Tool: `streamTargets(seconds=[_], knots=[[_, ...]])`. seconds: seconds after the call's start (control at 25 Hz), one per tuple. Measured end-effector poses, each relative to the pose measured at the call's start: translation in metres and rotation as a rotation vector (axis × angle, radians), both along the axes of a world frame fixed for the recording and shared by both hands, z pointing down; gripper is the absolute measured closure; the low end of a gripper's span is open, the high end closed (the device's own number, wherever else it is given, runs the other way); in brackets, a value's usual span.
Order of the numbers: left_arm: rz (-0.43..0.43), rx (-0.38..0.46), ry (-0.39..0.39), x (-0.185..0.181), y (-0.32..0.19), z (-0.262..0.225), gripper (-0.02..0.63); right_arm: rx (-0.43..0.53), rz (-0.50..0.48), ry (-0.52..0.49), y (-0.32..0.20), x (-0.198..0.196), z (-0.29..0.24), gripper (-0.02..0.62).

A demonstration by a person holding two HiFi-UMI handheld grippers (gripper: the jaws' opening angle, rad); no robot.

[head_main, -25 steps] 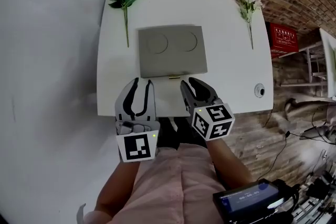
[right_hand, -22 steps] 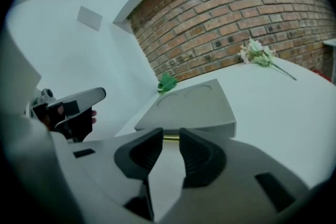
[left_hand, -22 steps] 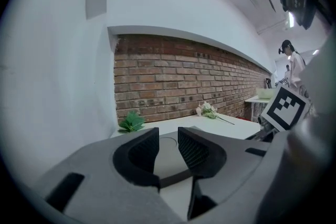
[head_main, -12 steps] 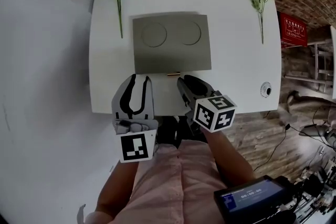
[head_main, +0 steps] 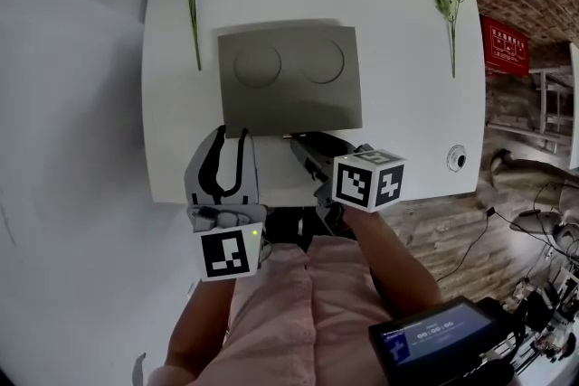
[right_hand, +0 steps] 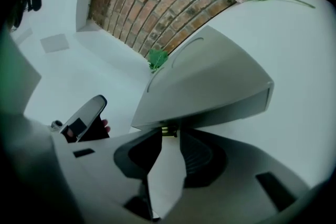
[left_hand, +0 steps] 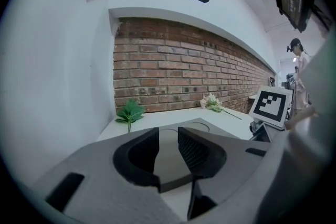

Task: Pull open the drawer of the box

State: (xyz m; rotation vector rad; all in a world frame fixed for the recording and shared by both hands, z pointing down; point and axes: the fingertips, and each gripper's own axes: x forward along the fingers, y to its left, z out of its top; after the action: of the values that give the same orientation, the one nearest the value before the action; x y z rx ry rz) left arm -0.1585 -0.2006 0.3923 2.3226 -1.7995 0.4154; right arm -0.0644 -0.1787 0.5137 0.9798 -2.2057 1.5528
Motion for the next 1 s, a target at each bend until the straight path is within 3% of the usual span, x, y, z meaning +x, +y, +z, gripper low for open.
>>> streamTargets(seconds=[0.36, 1.0], knots=[[-0.01, -0.006, 0.008, -0.008, -0.009, 0.004, 0.489, -0.051, -0.004, -0.082, 0.0, -0.004, 0.0, 0.52], [-0.005, 0.017, -0.003, -0.014, 0.0, -0.002, 0.49, -0.03, 0.015, -0.071, 0.013, -0.002, 0.0, 0.528]])
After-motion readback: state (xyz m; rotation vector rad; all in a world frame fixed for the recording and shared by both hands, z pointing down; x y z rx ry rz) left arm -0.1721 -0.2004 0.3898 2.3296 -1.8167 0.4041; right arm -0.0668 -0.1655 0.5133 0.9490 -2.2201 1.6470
